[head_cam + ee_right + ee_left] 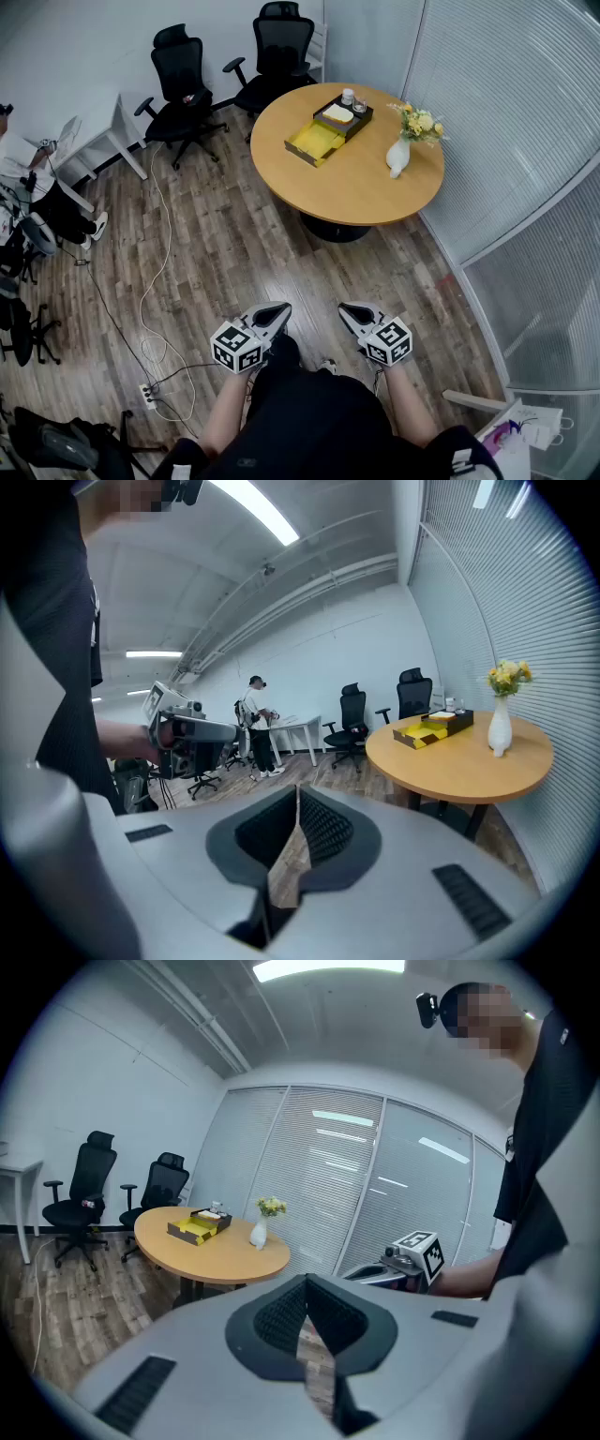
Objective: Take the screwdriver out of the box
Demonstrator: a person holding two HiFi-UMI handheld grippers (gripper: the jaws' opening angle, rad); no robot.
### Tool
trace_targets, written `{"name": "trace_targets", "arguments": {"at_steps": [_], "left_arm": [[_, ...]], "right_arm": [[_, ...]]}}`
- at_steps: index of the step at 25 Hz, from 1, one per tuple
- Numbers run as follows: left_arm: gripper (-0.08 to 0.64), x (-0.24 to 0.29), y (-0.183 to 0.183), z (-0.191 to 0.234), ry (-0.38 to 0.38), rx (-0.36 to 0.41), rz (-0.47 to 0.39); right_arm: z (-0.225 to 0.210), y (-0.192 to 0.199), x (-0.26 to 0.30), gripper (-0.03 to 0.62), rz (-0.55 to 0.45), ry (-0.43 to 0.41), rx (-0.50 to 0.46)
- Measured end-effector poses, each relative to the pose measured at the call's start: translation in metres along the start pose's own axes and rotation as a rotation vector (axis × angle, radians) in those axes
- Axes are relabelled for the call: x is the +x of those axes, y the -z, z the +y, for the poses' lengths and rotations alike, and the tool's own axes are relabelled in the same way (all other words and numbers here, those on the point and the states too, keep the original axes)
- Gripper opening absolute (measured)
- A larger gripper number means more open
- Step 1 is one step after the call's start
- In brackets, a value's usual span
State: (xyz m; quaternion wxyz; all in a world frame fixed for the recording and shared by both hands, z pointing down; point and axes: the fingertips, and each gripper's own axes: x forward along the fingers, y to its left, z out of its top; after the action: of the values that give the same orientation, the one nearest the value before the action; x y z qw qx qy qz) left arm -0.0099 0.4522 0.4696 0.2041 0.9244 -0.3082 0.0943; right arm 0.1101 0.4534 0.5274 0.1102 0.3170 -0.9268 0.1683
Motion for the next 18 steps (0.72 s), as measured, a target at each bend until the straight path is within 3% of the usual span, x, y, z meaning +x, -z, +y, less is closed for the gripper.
{"name": "trace_targets", "arguments": {"at_steps": [8,18], "left_arm": [[0.006,0.027,-0.013,0.015,0.015,0.011,0.012],[0.006,0.047,-0.041,0.066,0.046,0.009,0.017]], "right_arm": [[-0.03,-0.004,0.008,0.011,0.008,0.018,0.02],[-0.067,-0.028,0.044,0.011,0.008,0.076,0.048]]}}
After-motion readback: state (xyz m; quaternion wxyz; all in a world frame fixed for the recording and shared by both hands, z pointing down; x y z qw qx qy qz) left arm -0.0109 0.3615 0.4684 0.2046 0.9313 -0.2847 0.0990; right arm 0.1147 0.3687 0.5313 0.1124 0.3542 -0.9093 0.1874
